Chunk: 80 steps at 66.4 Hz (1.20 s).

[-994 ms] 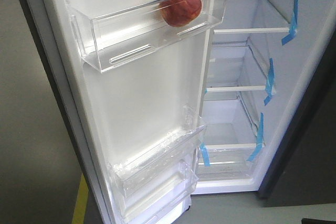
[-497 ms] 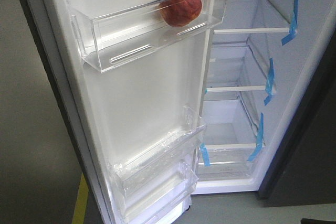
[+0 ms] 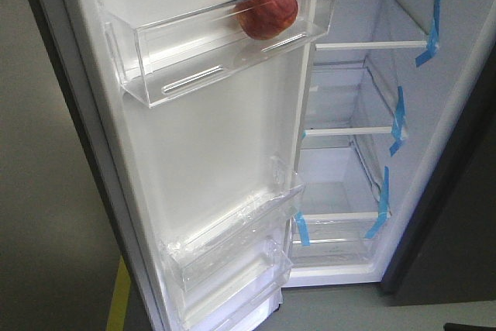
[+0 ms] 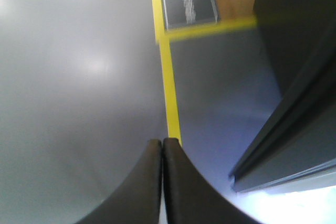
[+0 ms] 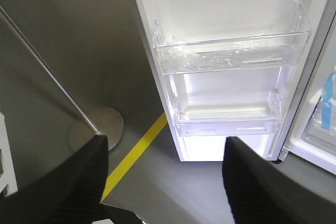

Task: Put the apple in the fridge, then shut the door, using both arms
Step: 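Push the refrigerator door closed with the left gripper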

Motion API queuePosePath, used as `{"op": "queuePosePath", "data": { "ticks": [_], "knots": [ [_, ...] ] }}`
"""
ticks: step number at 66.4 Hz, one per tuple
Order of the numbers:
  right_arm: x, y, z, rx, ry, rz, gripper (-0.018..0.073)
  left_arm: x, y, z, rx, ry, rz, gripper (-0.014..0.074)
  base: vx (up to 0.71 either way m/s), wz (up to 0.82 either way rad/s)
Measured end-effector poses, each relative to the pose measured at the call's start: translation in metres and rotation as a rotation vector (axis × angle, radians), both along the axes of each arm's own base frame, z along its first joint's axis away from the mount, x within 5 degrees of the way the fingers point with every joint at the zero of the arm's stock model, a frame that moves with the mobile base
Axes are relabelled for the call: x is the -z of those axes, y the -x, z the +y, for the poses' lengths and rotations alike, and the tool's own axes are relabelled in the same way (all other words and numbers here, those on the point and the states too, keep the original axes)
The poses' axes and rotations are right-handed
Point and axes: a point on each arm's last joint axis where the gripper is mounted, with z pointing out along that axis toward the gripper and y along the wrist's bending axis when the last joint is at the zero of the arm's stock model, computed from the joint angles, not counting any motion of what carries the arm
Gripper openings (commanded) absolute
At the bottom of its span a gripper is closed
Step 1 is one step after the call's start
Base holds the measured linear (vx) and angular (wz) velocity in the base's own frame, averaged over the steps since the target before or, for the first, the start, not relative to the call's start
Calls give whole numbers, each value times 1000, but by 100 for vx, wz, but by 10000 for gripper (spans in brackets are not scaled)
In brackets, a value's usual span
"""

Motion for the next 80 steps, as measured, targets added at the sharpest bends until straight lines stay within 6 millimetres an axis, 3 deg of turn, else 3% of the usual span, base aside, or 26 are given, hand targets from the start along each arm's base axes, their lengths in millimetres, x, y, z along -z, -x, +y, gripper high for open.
{"op": "queuePosePath", "data": {
  "ticks": [20, 38, 57, 80],
  "knots": [
    [0, 0, 0, 0, -1, 0, 452, 24, -89, 28, 0, 178, 141, -6, 0, 0],
    [0, 0, 0, 0, -1, 0, 452, 41, -140, 18, 61, 398, 128, -6, 0, 0],
    [0, 0, 0, -1, -2, 1, 452, 39, -156, 1, 162, 609, 46, -6, 0, 0],
    [0, 0, 0, -1, -2, 1, 452, 34, -154, -39, 324, 651, 54, -6, 0, 0]
  ]
}}
